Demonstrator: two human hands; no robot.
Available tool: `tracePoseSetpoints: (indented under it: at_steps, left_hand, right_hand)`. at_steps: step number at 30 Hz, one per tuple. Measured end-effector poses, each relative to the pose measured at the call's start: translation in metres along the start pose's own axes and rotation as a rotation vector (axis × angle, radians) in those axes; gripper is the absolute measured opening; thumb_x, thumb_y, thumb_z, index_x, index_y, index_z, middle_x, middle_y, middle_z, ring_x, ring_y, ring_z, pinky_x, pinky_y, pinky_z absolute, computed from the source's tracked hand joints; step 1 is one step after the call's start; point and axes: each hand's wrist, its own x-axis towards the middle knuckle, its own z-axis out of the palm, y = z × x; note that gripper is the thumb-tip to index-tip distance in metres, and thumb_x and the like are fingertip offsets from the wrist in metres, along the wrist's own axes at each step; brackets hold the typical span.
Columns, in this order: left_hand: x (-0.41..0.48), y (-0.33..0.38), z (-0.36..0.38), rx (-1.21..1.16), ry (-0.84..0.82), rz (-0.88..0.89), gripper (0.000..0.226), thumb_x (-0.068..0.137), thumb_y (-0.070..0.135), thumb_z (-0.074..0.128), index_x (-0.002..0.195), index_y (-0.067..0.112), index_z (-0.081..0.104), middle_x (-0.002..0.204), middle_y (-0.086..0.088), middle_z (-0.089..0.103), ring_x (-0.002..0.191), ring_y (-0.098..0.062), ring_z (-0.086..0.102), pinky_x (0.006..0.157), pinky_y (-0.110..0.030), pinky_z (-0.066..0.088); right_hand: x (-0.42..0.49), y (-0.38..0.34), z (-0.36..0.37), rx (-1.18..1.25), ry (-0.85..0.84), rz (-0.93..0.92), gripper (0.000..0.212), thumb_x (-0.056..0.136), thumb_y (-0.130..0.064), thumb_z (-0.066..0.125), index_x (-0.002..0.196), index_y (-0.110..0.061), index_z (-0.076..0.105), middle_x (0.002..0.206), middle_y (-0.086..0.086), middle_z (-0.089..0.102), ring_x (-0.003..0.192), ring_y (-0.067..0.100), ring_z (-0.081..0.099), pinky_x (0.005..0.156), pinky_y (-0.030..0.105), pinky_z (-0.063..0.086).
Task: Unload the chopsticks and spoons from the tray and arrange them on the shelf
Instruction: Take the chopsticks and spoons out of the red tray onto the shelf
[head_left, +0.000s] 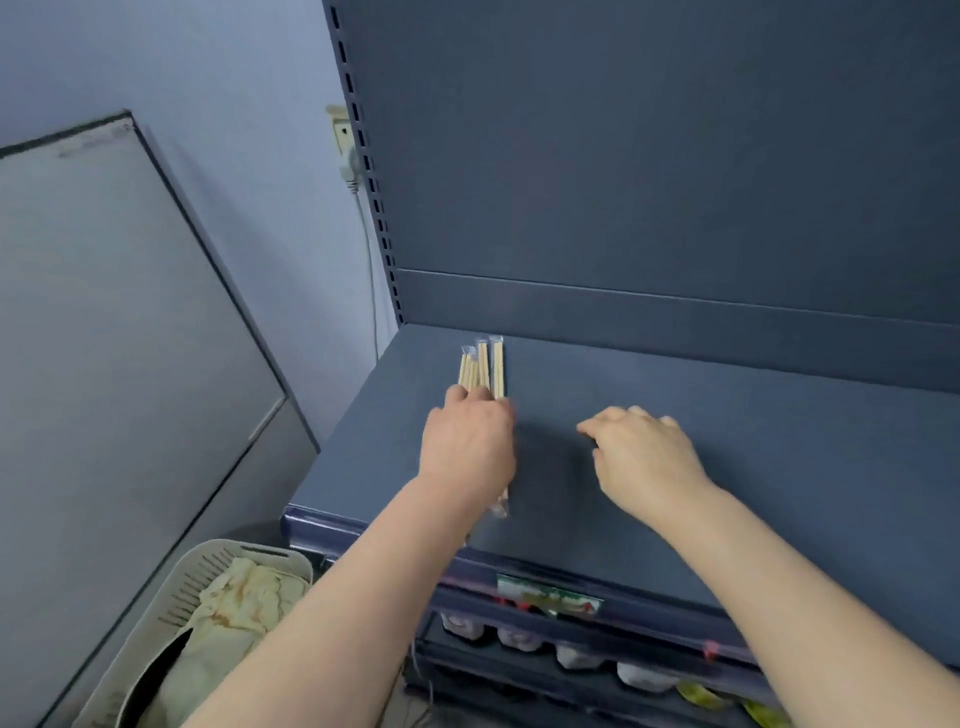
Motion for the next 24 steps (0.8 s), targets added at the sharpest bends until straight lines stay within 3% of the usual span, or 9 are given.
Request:
tracePoseSetpoints:
  at_steps: [3,9,12,19,24]
  left_hand:
    - [-0.002,0.041,0.0,0.054,-0.032,0.172,0.026,0.09,0.016,0.049,0.112,0.019,0.062,0.11,-0.003,0.06,0.109,-0.026,0.047,0.069,-0.032,0.035]
    - [-0.013,0.146,0.014,-0.193,-0.164,0.434,0.025,0.093,0.026,0.051,0.112,0.017,0.064,0.112,-0.004,0.062,0.113,-0.027,0.047,0.086,-0.036,0.048]
    - [-0.024,0.209,0.017,-0.233,-0.191,0.541,0.022,0.092,0.025,0.052,0.108,0.02,0.066,0.11,-0.003,0.066,0.113,-0.027,0.05,0.086,-0.035,0.049]
    - [-0.054,0.396,0.006,-0.305,-0.124,0.637,0.021,0.09,0.023,0.051,0.104,0.025,0.066,0.105,0.002,0.069,0.101,-0.023,0.061,0.081,-0.031,0.051]
    - [-0.085,0.508,-0.003,-0.359,-0.1,0.704,0.021,0.091,0.021,0.052,0.105,0.024,0.067,0.107,0.004,0.069,0.103,-0.021,0.061,0.084,-0.033,0.051]
  right_hand:
    - [-0.036,0.029,0.0,-0.05,0.004,0.137,0.033,0.092,-0.012,0.047,0.121,-0.025,0.057,0.122,-0.005,0.058,0.114,0.019,0.051,0.088,0.035,0.039]
    - [-0.13,0.112,-0.017,0.011,0.063,0.409,0.031,0.098,-0.024,0.044,0.126,-0.027,0.055,0.124,-0.005,0.059,0.116,0.02,0.052,0.091,0.035,0.042]
    - [-0.179,0.159,-0.025,0.041,0.101,0.527,0.035,0.097,-0.026,0.045,0.131,-0.031,0.052,0.127,-0.006,0.058,0.119,0.019,0.052,0.092,0.034,0.042]
    - [-0.304,0.301,-0.051,0.02,0.239,0.697,0.036,0.096,-0.026,0.049,0.131,-0.032,0.053,0.127,-0.004,0.058,0.117,0.022,0.053,0.089,0.035,0.044]
    - [-0.375,0.386,-0.064,0.024,0.336,0.775,0.035,0.095,-0.024,0.05,0.128,-0.034,0.057,0.126,-0.004,0.061,0.115,0.021,0.056,0.086,0.036,0.048]
